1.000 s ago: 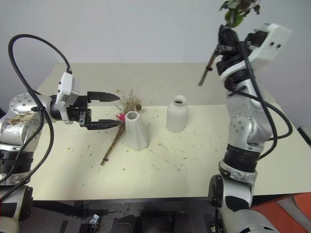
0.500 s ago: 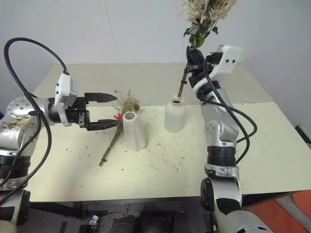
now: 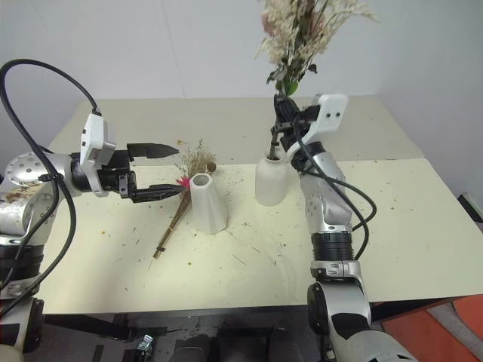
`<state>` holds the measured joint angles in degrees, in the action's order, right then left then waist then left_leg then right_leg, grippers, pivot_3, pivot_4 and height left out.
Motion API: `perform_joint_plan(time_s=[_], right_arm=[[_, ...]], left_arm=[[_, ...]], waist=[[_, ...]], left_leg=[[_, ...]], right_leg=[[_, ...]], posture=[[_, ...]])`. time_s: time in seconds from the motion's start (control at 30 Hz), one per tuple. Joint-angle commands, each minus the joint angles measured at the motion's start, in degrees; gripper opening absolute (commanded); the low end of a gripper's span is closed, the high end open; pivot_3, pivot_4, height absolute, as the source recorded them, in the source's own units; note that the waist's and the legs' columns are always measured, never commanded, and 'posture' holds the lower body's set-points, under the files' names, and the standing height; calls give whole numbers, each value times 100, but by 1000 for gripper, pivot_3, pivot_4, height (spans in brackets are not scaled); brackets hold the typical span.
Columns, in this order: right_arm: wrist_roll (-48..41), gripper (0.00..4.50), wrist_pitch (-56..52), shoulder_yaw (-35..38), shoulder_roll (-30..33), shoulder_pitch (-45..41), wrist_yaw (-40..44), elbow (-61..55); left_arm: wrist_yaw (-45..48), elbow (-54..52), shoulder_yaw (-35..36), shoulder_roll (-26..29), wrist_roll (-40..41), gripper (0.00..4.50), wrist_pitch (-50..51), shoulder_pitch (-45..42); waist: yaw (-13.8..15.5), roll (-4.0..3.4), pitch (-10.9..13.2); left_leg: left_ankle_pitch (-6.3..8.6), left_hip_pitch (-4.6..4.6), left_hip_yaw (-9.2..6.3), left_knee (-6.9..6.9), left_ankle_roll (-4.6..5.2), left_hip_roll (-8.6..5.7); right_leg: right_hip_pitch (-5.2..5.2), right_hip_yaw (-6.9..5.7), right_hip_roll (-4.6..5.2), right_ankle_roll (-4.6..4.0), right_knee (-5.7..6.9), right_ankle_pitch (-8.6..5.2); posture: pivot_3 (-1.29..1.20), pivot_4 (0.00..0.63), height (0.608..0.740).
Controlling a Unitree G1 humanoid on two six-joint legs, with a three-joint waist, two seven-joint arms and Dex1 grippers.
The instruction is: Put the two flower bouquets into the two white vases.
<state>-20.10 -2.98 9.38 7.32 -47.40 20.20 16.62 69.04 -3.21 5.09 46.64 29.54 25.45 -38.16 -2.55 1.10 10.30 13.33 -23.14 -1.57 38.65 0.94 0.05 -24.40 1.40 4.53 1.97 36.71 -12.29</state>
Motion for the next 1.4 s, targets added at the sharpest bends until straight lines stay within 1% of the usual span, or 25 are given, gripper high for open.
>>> perform_joint_plan(time_s=[0.03,0.2,0.27,0.3,0.37,0.63,0.8,1.03,1.13,1.3,1.37,1.4], right_arm=[[165,225,429,-70,-12,-20,75,29],[142,225,552,-47,-40,43,141,101],[66,941,535,-7,-43,65,179,91],[63,1153,530,-5,-32,76,181,79],[53,1850,502,-21,-8,125,198,11],[62,4469,290,-139,42,604,196,-650],[91,4469,57,-308,135,1124,246,-1369],[-224,4469,-455,-462,278,1839,451,-2474],[-279,4469,-611,-461,338,2055,435,-2743],[-264,4469,-787,-430,444,2193,443,-2910],[-267,4469,-911,-361,509,2021,372,-2838],[-299,4469,-1126,-293,576,1791,285,-2692]], left_arm=[[2,-116,186,89,85,4500,-72,-58],[-20,-130,198,65,100,4500,-82,-64],[-27,-131,193,50,95,4500,-97,-50],[-30,-125,188,42,89,4500,-109,-48],[-36,-105,178,28,70,4500,-144,-51],[-86,45,137,-47,-22,4500,-344,-126],[-67,104,143,-105,-1,4500,-392,-154],[-89,58,211,-96,64,4500,-400,-80],[-115,0,280,-60,95,4500,-376,3],[-160,-119,398,-22,153,4500,-316,132],[-168,-140,425,-17,158,4500,-301,155],[-178,-145,436,-12,149,4500,-295,164]], waist=[[0,0,0],[0,0,0],[0,0,0],[1,0,0],[1,0,0],[4,0,0],[5,0,0],[9,0,0],[9,0,0],[8,0,0],[10,0,0],[7,0,0]], left_leg=[[0,0,0,0,0,0],[0,0,0,0,0,1],[0,0,0,0,0,1],[0,1,-1,0,0,1],[0,2,0,0,0,1],[0,1,-1,-1,0,1],[0,3,0,-1,0,1],[0,7,0,-1,0,2],[0,8,0,-1,0,1],[0,12,1,-1,0,2],[0,13,2,-1,0,2],[0,14,2,-1,0,2]], right_leg=[[0,0,0,0,0,0],[-1,1,-1,0,0,0],[-1,1,-1,0,0,0],[-1,1,-2,0,0,0],[-1,2,-2,0,0,0],[-1,3,-1,0,0,0],[0,7,-3,0,0,0],[1,10,-5,0,0,-1],[2,10,-5,0,-2,-1],[2,13,-6,0,0,-1],[3,13,-6,0,-1,-1],[4,13,-6,0,-1,-1]], posture=[[0,150,740],[0,150,740],[0,150,740],[0,150,740],[0,150,740],[0,150,740],[0,150,740],[0,150,740],[0,150,740],[0,150,740],[0,150,740],[0,150,740]])
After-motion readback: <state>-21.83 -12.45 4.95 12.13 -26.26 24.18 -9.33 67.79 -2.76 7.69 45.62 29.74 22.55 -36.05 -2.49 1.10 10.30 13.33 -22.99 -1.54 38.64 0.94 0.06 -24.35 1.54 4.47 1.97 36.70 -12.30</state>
